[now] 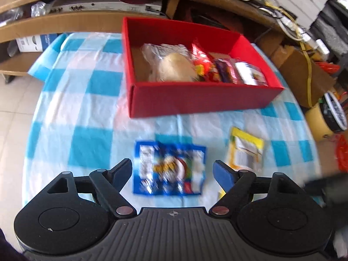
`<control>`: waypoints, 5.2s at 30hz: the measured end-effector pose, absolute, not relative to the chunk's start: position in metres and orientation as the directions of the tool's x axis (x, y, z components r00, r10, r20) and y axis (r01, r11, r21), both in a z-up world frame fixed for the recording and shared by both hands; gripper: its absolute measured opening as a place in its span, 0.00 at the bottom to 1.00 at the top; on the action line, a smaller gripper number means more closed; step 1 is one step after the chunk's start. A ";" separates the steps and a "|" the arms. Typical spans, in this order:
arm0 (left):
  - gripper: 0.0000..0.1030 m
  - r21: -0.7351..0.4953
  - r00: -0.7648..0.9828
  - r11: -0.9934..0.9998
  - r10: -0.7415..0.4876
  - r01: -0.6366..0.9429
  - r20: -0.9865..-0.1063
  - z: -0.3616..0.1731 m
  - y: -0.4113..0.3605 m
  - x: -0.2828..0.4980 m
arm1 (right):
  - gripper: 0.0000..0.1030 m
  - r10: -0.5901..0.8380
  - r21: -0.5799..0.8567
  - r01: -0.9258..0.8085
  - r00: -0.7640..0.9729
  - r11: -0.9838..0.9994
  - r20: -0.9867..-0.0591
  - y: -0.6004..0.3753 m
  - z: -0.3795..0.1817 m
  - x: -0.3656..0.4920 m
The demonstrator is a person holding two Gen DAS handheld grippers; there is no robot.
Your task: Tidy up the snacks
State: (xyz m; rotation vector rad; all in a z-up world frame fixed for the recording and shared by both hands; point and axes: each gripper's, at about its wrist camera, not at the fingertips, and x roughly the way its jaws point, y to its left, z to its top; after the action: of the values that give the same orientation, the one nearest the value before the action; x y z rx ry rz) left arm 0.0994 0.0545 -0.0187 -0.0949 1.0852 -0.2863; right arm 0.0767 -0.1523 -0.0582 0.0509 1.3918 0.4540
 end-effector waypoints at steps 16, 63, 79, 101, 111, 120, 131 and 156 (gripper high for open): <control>0.94 -0.062 0.269 0.775 -0.291 0.629 -0.918 -0.054 0.013 0.097 | 1.00 0.518 0.498 -0.201 0.062 0.843 -0.853 -0.157 -0.070 0.082; 0.75 -0.197 0.421 0.950 -0.286 0.242 -0.861 -0.016 0.042 0.075 | 0.60 0.448 0.399 -0.221 0.261 0.890 -0.855 -0.195 -0.010 0.054; 0.75 -0.284 0.431 0.926 -0.368 0.249 -0.824 -0.004 0.042 0.074 | 0.19 0.479 0.468 -0.118 0.331 0.876 -0.813 -0.222 0.010 0.061; 0.75 -0.344 0.401 0.905 -0.420 0.248 -0.814 -0.006 0.052 0.073 | 0.12 0.319 0.291 -0.164 0.184 0.942 -0.930 -0.192 -0.034 0.072; 0.75 -0.379 0.397 0.890 -0.453 0.254 -0.798 -0.005 0.049 0.070 | 0.41 0.524 0.579 0.170 0.278 0.798 -0.805 -0.263 -0.054 0.086; 0.75 -0.494 0.256 0.825 -0.558 0.275 -0.789 -0.038 0.014 0.072 | 0.47 0.665 0.732 0.134 0.333 0.668 -0.668 -0.285 -0.091 0.143; 0.76 -0.463 0.211 0.830 -0.535 0.311 -0.818 -0.054 -0.014 0.076 | 0.48 0.808 0.820 0.037 0.151 0.571 -0.570 -0.269 -0.111 0.142; 0.81 -0.102 0.308 0.887 -0.262 0.451 -0.914 -0.049 -0.010 0.022 | 0.59 0.676 0.673 -0.069 0.061 0.737 -0.734 -0.212 -0.075 0.073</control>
State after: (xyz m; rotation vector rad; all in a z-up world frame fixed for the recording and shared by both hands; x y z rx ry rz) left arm 0.0219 -0.0103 -0.0486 0.1855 1.1664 -0.4748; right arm 0.0735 -0.2125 -0.0754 0.5401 1.4084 0.6070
